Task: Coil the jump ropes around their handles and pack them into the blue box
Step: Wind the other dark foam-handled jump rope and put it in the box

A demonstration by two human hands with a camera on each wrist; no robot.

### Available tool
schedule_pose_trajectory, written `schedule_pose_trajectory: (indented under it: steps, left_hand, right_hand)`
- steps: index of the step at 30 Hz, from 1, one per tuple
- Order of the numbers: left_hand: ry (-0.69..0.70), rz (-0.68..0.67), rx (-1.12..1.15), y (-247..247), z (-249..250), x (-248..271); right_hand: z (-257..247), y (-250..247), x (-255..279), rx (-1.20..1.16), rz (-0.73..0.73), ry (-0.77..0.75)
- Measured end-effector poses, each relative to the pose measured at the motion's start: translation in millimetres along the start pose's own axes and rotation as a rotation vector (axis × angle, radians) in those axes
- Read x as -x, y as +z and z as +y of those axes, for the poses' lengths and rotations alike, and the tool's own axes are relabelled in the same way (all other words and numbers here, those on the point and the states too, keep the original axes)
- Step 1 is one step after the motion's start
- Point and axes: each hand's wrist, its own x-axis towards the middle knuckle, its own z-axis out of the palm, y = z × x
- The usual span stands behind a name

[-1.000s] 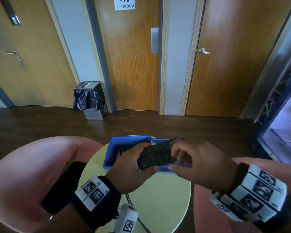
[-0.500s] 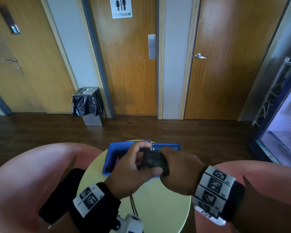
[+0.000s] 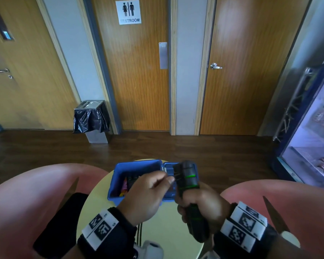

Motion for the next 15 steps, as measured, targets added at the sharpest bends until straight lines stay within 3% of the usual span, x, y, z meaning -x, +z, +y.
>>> schedule_pose_trajectory:
  steps: [3, 7, 10, 13, 15]
  left_hand:
    - [-0.006, -0.067, 0.177, -1, 12, 0]
    - [0.093, -0.039, 0.045, -1, 14, -2]
    - [0.067, 0.041, -0.054, 1, 10, -3]
    - [-0.152, 0.067, 0.059, 8, 13, -7]
    - [-0.334, -0.007, 0.236, 11, 11, -10]
  right_hand:
    - [-1, -2, 4, -0.226, -0.143, 0.049]
    - [0, -4, 9, -0.302, -0.191, 0.091]
    - [4, -7, 7, -0.053, -0.008, 0.036]
    - [7, -12, -1, 0.352, 0.230, -0.147]
    - [7, -17, -5, 0.506, 0.263, -0.217]
